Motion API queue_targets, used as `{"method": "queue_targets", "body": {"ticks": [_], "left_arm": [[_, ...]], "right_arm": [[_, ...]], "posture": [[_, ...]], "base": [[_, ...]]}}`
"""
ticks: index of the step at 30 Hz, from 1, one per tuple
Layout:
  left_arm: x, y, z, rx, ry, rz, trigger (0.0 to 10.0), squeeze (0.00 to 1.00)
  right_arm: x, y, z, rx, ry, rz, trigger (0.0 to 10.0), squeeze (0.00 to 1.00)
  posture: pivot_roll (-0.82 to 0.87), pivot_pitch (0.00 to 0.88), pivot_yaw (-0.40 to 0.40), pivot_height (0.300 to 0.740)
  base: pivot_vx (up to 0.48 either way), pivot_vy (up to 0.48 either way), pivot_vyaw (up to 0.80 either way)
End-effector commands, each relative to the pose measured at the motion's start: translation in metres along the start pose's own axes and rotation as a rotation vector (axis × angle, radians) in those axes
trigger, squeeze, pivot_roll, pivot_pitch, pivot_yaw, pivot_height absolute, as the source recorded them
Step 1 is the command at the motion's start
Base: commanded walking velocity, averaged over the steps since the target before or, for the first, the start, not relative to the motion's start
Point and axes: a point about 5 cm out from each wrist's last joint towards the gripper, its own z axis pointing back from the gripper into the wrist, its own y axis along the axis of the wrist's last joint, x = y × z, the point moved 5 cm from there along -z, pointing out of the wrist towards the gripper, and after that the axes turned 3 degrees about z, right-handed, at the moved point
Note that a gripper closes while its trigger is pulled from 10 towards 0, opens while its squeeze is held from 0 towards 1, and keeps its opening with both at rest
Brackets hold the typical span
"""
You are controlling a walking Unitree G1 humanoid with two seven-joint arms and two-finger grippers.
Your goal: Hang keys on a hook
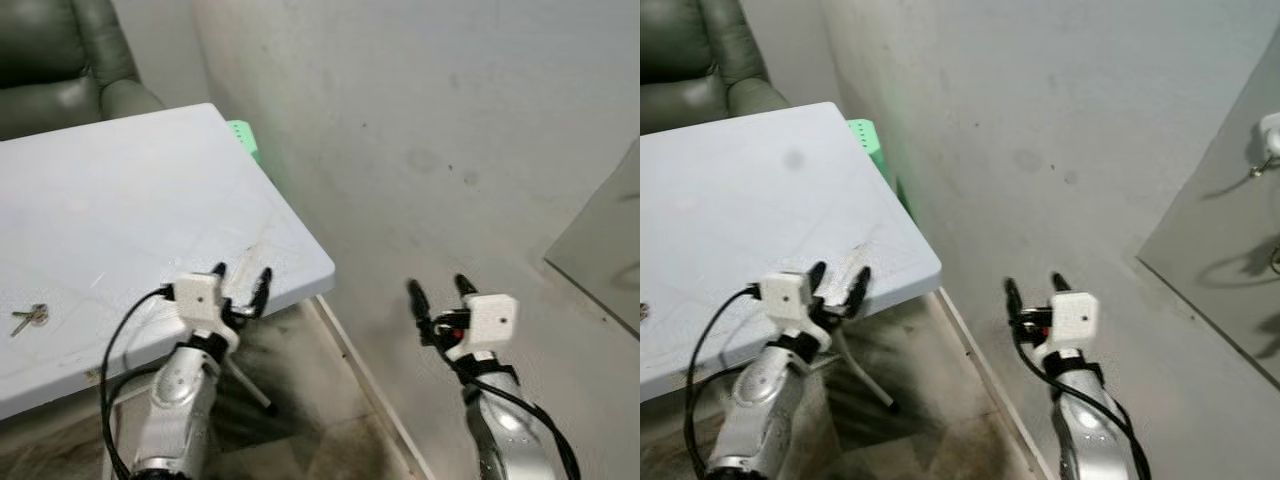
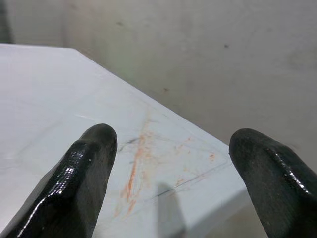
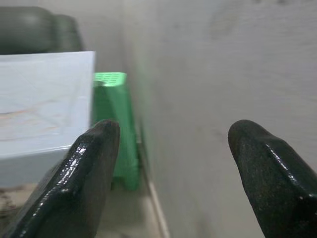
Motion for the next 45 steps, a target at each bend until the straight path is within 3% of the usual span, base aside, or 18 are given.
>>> {"method": "queue_targets", "body": {"ticks": [1, 31, 45], "left_arm": [[0.006, 0.002, -0.004, 0.002, -0.019, -0.002, 10.0, 0.00], [0.007, 0.011, -0.012, 0.028, -0.009, 0.016, 10.0, 0.00], [-0.001, 0.017, -0.016, 0.039, 0.007, 0.047, 10.0, 0.00]], "right_arm": [[0.007, 0.003, 0.000, 0.005, -0.014, 0.009, 10.0, 0.00], [0.010, 0.010, -0.007, 0.031, -0.019, 0.000, 10.0, 0.00], [0.014, 0.015, -0.009, 0.050, -0.036, -0.038, 10.0, 0.00]], "posture": [[0.00, 0.000, -0.018, 0.740], [0.00, 0.000, -0.029, 0.740], [-0.01, 0.000, -0.026, 0.740]], "base": [[0.000, 0.000, 0.80], [0.000, 0.000, 0.80], [0.000, 0.000, 0.00]]}}
